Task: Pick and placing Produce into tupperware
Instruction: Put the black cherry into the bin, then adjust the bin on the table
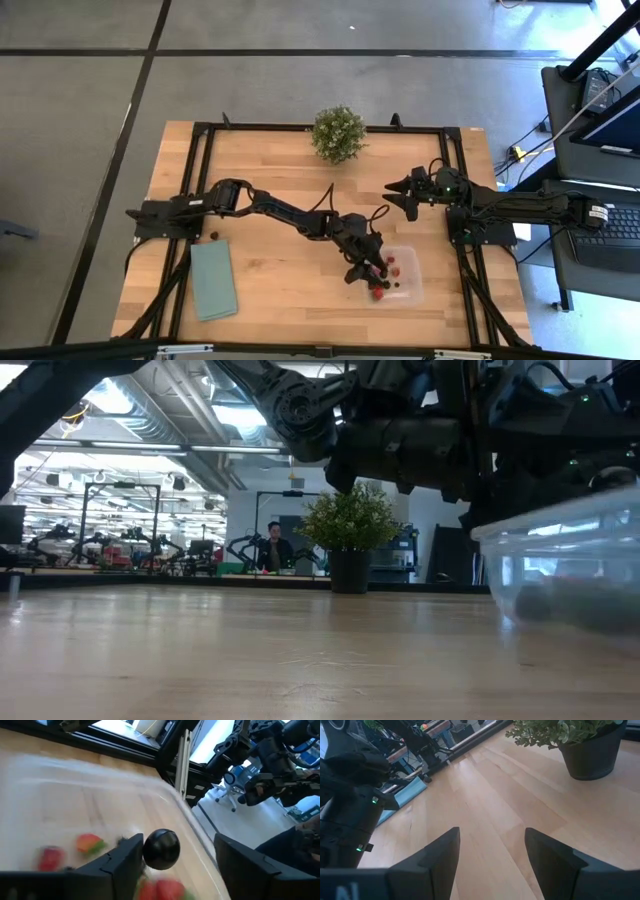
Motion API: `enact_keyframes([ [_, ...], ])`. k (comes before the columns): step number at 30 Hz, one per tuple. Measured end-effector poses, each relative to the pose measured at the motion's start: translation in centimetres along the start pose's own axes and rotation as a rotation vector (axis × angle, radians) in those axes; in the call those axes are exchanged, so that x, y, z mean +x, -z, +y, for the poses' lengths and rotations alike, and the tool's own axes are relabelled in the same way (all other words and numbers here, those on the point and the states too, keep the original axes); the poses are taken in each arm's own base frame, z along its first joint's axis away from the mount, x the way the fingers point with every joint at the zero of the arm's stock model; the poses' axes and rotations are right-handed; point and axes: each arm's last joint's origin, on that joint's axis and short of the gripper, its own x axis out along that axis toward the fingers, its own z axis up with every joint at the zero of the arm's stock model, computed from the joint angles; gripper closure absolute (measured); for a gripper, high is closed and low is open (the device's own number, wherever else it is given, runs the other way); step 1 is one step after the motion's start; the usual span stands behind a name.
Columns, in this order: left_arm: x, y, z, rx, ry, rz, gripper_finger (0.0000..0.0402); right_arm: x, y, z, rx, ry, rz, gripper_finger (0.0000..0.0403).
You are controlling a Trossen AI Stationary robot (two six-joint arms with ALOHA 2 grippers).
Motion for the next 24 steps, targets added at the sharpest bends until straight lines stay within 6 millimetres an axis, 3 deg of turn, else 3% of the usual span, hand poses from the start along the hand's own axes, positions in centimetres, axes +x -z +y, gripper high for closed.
enact_keyframes([
  [8, 0.0, -0.1, 0.0, 0.020, -0.018, -0.011, 0.0125, 0.0, 0.0, 0.0, 0.001, 0.000, 0.000, 0.0176],
  [19, -1.2, -2.2, -0.5, 0.071, -0.020, -0.072, 0.0130, 0.0, 0.0, 0.0, 0.003, -0.001, -0.001, 0.0176],
  [24, -2.1, -2.9, 0.7, 0.040, -0.044, -0.091, 0.0130, 0.0, 0.0, 0.0, 0.003, 0.000, -0.001, 0.0176],
])
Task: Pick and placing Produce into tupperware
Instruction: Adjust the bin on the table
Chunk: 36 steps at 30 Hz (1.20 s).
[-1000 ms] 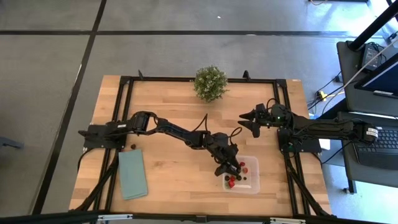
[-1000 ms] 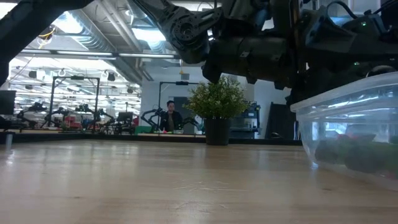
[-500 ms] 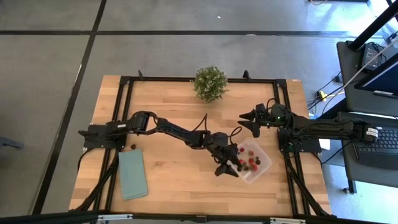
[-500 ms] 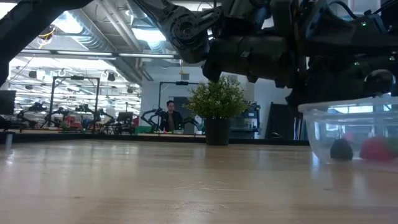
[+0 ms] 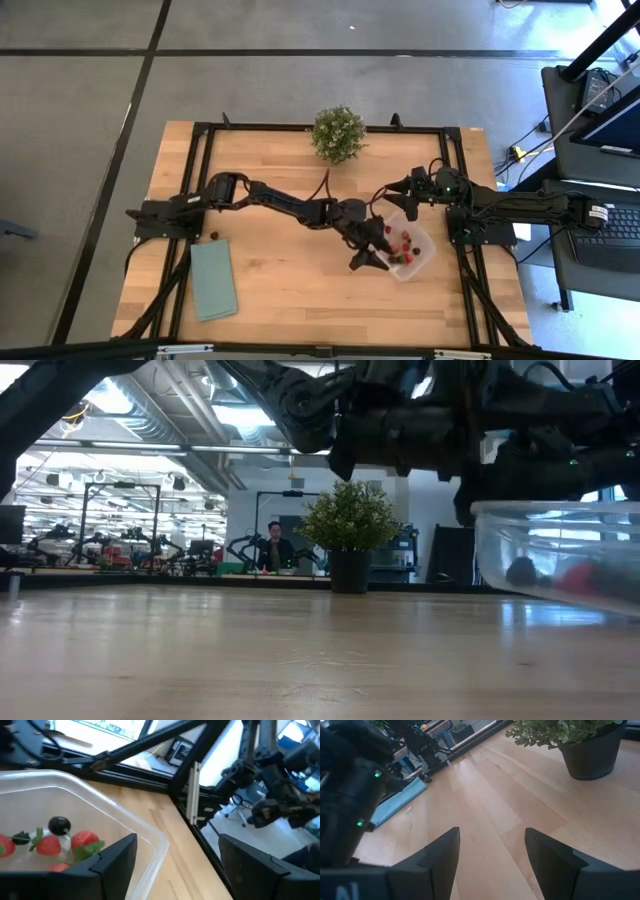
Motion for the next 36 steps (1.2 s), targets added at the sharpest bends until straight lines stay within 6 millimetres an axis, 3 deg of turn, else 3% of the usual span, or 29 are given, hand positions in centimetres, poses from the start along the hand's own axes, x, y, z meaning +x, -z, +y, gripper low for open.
enact_keyframes([
  [9, -0.3, 0.2, 0.7, -0.030, -0.007, 0.033, 0.0130, 0.0, 0.0, 0.0, -0.001, 0.000, 0.000, 0.0176],
  [19, -0.3, 2.0, 0.6, -0.152, -0.019, 0.208, 0.0131, 0.0, 0.0, 0.0, -0.001, -0.001, 0.000, 0.0176],
  [36, -0.5, 2.7, 0.7, -0.057, -0.159, 0.271, 0.0131, 0.0, 0.0, 0.0, 0.000, -0.001, 0.001, 0.0176],
])
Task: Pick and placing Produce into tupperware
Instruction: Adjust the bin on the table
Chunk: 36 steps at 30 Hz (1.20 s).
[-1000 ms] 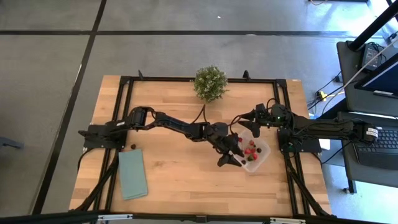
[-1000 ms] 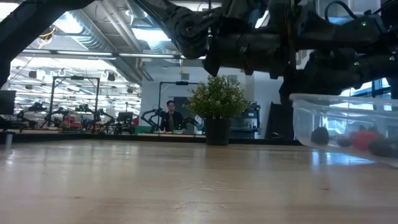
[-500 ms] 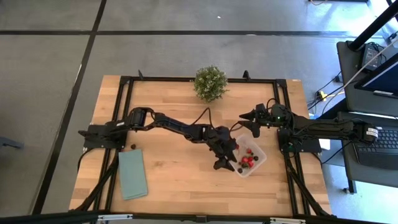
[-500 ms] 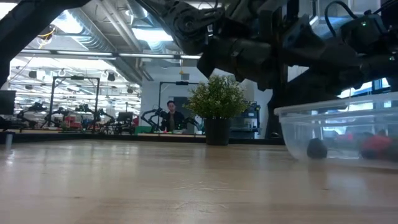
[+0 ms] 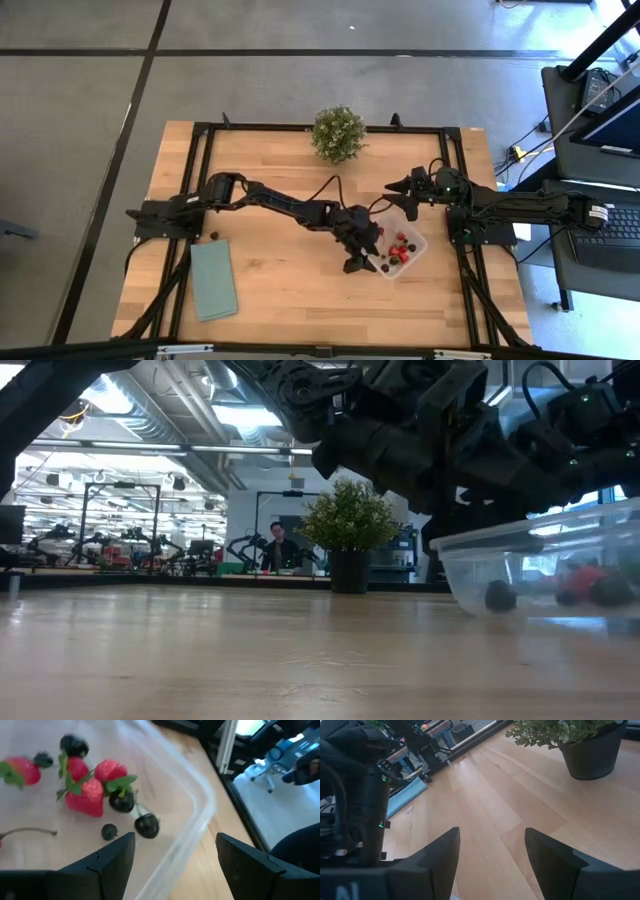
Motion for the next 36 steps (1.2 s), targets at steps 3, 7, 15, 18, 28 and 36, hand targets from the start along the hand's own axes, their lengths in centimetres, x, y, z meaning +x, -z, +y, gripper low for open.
enact_keyframes([
  [3, 0.1, 0.4, -0.1, 0.023, -0.048, 0.032, 0.0131, 0.0, 0.0, 0.0, -0.001, 0.000, 0.000, 0.0176],
  [7, 0.2, 0.7, -0.4, 0.033, -0.064, 0.046, 0.0131, 0.0, 0.0, 0.0, -0.001, 0.000, 0.000, 0.0176],
  [15, -1.3, -0.4, -1.1, 0.011, -0.079, 0.053, 0.0133, 0.0, 0.0, 0.0, -0.001, 0.002, 0.002, 0.0176],
  [18, -2.3, -0.9, -1.3, 0.001, -0.105, 0.063, 0.0137, 0.0, 0.0, 0.0, 0.000, 0.002, 0.004, 0.0176],
  [28, -3.6, -0.4, -0.8, -0.018, -0.220, 0.179, 0.0139, 0.0, 0.0, 0.0, -0.001, 0.003, 0.005, 0.0176],
  [36, -3.9, 0.3, -0.8, -0.008, -0.319, 0.245, 0.0150, 0.0, 0.0, 0.0, -0.001, 0.003, 0.005, 0.0176],
])
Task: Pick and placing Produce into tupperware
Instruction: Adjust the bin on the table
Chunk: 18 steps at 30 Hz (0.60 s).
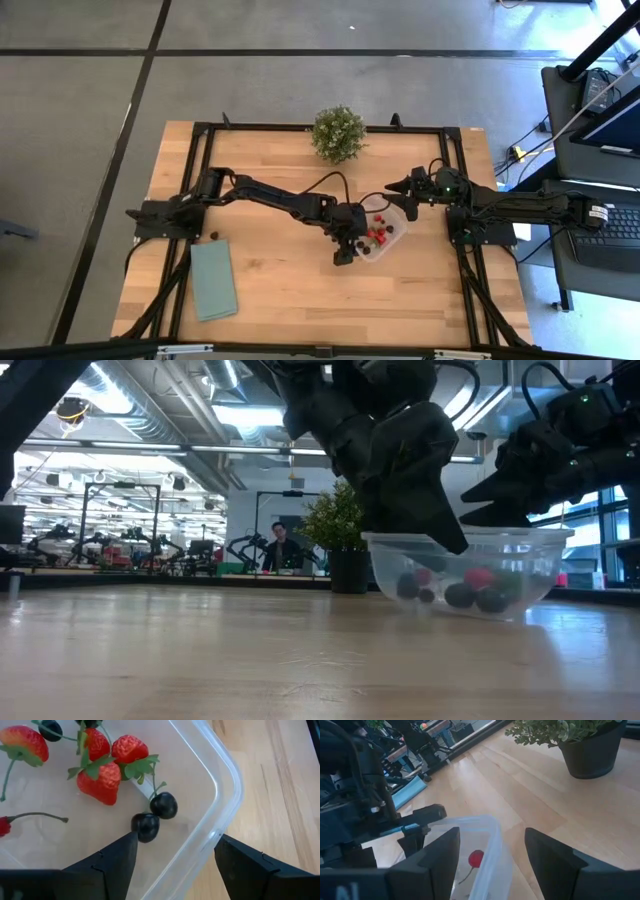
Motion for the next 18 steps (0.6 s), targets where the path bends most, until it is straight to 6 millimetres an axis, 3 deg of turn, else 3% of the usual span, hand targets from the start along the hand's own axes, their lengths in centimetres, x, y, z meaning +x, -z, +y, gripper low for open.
enact_keyframes([
  [13, -0.1, 0.0, 0.6, -0.048, 0.071, 0.017, 0.0151, 0.0, 0.5, 0.5, -0.001, -0.120, 0.082, 0.0176],
  [18, -0.2, -0.1, 0.8, -0.054, 0.078, 0.018, 0.0151, 0.0, 1.4, 0.9, -0.096, -0.144, 0.160, 0.0176],
])
